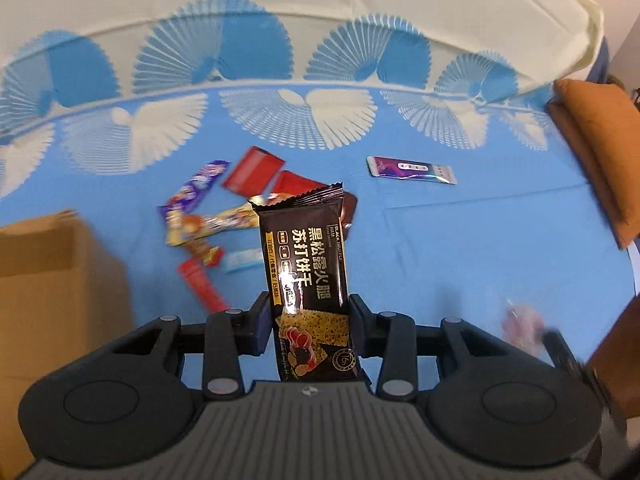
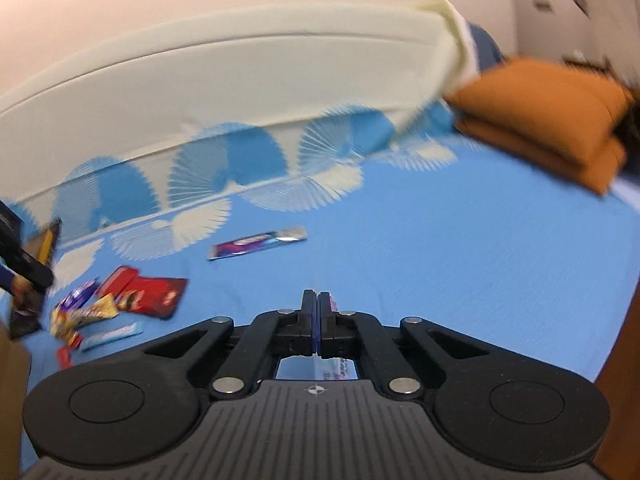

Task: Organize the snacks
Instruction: 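Carry the black packet and candy bag over the cardboard box with both tools, then lower both held snacks into the box and open both tools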

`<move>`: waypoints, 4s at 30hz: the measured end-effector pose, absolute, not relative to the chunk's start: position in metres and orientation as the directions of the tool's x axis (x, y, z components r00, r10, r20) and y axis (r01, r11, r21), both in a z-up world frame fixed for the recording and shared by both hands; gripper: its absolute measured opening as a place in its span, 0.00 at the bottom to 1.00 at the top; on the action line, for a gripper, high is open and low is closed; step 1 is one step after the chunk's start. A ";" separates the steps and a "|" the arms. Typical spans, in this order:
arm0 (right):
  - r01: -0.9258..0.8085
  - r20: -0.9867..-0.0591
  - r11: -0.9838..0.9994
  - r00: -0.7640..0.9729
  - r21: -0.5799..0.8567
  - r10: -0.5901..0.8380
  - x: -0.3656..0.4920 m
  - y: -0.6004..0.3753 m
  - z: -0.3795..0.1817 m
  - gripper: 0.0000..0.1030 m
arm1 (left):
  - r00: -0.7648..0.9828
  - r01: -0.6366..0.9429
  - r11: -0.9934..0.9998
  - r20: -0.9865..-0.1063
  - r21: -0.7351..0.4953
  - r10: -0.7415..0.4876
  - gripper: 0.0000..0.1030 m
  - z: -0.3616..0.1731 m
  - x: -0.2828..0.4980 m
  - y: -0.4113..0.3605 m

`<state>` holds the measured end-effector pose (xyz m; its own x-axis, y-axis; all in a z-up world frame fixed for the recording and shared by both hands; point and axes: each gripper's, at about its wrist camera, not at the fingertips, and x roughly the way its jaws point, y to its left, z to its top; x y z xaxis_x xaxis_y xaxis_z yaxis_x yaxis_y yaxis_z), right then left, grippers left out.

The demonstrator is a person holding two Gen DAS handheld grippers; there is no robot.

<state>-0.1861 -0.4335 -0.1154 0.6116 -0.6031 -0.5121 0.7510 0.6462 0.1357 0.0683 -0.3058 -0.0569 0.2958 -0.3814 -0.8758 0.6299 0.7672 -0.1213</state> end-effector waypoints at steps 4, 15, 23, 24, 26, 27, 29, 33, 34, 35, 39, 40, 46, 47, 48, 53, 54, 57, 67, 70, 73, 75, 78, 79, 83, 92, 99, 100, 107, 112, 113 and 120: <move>0.739 -0.523 0.666 0.608 0.100 -0.597 -0.179 -0.424 -0.114 0.00 | 0.335 0.617 0.780 -0.863 -0.101 -0.377 0.42 -0.038 0.053 -0.256; 0.755 -0.577 0.639 0.590 0.145 -0.565 -0.185 -0.400 -0.112 0.00 | 0.387 0.564 0.818 -0.837 -0.117 -0.386 0.42 -0.003 0.032 -0.166; 0.637 -0.458 0.764 0.712 0.103 -0.532 -0.171 -0.331 -0.046 0.00 | 0.455 0.510 0.852 -0.804 -0.118 -0.383 0.42 0.027 0.018 -0.102; 0.616 -0.442 0.781 0.732 0.106 -0.518 -0.169 -0.319 -0.037 0.00 | 0.463 0.498 0.859 -0.802 -0.115 -0.376 0.42 0.030 0.016 -0.091; 0.574 -0.414 0.812 0.768 0.103 -0.490 -0.167 -0.297 -0.017 0.00 | 0.481 0.474 0.874 -0.802 -0.102 -0.354 0.42 0.036 0.013 -0.069; 0.554 -0.403 0.826 0.783 0.105 -0.474 -0.168 -0.287 -0.008 0.00 | 0.491 0.463 0.882 -0.801 -0.093 -0.342 0.42 0.037 0.011 -0.058; 0.507 -0.388 0.855 0.814 0.111 -0.432 -0.167 -0.264 0.009 0.00 | 0.512 0.438 0.896 -0.799 -0.073 -0.316 0.42 0.040 0.006 -0.033; 0.406 -0.368 0.906 0.866 0.119 -0.340 -0.164 -0.218 0.038 0.00 | 0.542 0.398 0.916 -0.790 -0.057 -0.285 0.42 0.042 -0.004 0.012; 0.383 -0.364 0.916 0.875 0.118 -0.319 -0.164 -0.207 0.044 0.00 | 0.544 0.390 0.919 -0.790 -0.062 -0.284 0.42 0.041 -0.006 0.023; 0.357 -0.361 0.927 0.885 0.119 -0.294 -0.163 -0.196 0.049 0.00 | 0.545 0.380 0.922 -0.789 -0.069 -0.284 0.42 0.041 -0.008 0.034; 0.266 -0.361 0.958 0.908 0.103 -0.214 -0.151 -0.158 0.062 0.00 | 0.559 0.354 0.931 -0.777 -0.090 -0.288 0.42 0.039 -0.013 0.065; 0.249 -0.363 0.964 0.910 0.095 -0.200 -0.148 -0.150 0.063 0.00 | 0.562 0.352 0.931 -0.774 -0.095 -0.292 0.42 0.039 -0.014 0.070; 0.172 -0.386 0.984 0.912 0.054 -0.138 -0.131 -0.109 0.062 0.00 | 0.559 0.364 0.924 -0.765 -0.120 -0.319 0.42 0.033 -0.011 0.088; 0.152 -0.388 0.988 0.913 0.037 -0.126 -0.125 -0.102 0.059 0.00 | 0.556 0.361 0.926 -0.771 -0.114 -0.312 0.42 0.028 -0.008 0.087; 0.136 -0.384 0.991 0.916 0.017 -0.119 -0.118 -0.097 0.055 0.00 | 0.543 0.346 0.931 -0.785 -0.116 -0.300 0.42 0.023 -0.003 0.088; 0.182 -0.454 0.983 0.879 0.037 -0.146 -0.092 -0.108 0.028 0.00 | 0.502 0.357 0.925 -0.807 -0.134 -0.311 0.42 0.006 0.013 0.083; 0.210 -0.462 0.978 0.868 0.008 -0.183 -0.091 -0.113 0.021 0.00 | 0.492 0.355 0.925 -0.815 -0.132 -0.305 0.42 0.003 0.017 0.080; 0.305 -0.511 0.952 0.817 -0.007 -0.265 -0.089 -0.143 0.002 0.00 | 0.475 0.355 0.924 -0.824 -0.140 -0.308 0.42 -0.004 0.025 0.073; 0.081 -0.807 0.993 0.579 -0.088 -0.119 -0.072 -0.192 -0.132 0.91 | 0.445 0.361 0.928 -0.857 -0.093 -0.259 0.42 -0.019 0.040 0.041; -0.046 -0.847 0.990 0.523 -0.137 -0.093 -0.047 -0.183 -0.171 0.94 | 0.435 0.359 0.930 -0.868 -0.077 -0.240 0.42 -0.023 0.046 0.032; -0.134 -0.883 0.973 0.457 -0.186 -0.106 -0.021 -0.178 -0.207 1.00 | 0.430 0.360 0.931 -0.874 -0.062 -0.224 0.42 -0.025 0.050 0.025; -0.166 -0.886 0.970 0.456 -0.178 -0.085 -0.008 -0.181 -0.221 0.99 | 0.427 0.358 0.932 -0.877 -0.059 -0.219 0.42 -0.025 0.053 0.021; -0.173 -0.865 0.979 0.503 -0.106 -0.005 -0.002 -0.191 -0.218 0.68 | 0.429 0.354 0.933 -0.877 -0.059 -0.218 0.42 -0.024 0.055 0.020; -0.171 -0.857 0.980 0.516 -0.098 0.004 -0.003 -0.190 -0.215 0.39 | 0.429 0.354 0.933 -0.876 -0.059 -0.218 0.42 -0.023 0.055 0.019; -0.031 -0.829 0.990 0.551 -0.138 -0.099 -0.009 -0.194 -0.202 0.15 | 0.440 0.360 0.931 -0.868 -0.062 -0.229 0.42 -0.015 0.050 0.022; 0.294 -0.648 0.955 0.734 0.033 -0.204 -0.096 -0.200 -0.069 0.13 | 0.496 0.370 0.926 -0.828 -0.071 -0.261 0.42 0.009 0.020 0.043; 0.206 -0.509 0.968 0.854 0.144 -0.107 -0.127 -0.147 0.008 0.13 | 0.521 0.361 0.929 -0.809 -0.079 -0.271 0.42 0.020 0.000 0.060; 0.190 -0.503 0.970 0.860 0.154 -0.089 -0.126 -0.146 0.011 0.13 | 0.526 0.358 0.930 -0.806 -0.079 -0.271 0.42 0.021 -0.002 0.062; 0.113 -0.516 0.977 0.857 0.180 -0.004 -0.112 -0.113 0.022 0.12 | 0.541 0.349 0.933 -0.795 -0.085 -0.275 0.42 0.021 -0.005 0.074; 0.087 -0.546 0.976 0.837 0.199 0.037 -0.090 -0.101 0.015 0.12 | 0.539 0.338 0.938 -0.801 -0.076 -0.259 0.42 0.015 0.004 0.076; 0.085 -0.554 0.975 0.832 0.204 0.043 -0.084 -0.098 0.012 0.12 | 0.536 0.335 0.939 -0.805 -0.074 -0.255 0.42 0.012 0.008 0.076; 0.073 -0.597 0.970 0.798 0.231 0.082 -0.047 -0.095 -0.009 0.12 | 0.508 0.319 0.946 -0.834 -0.051 -0.216 0.42 -0.010 0.040 0.073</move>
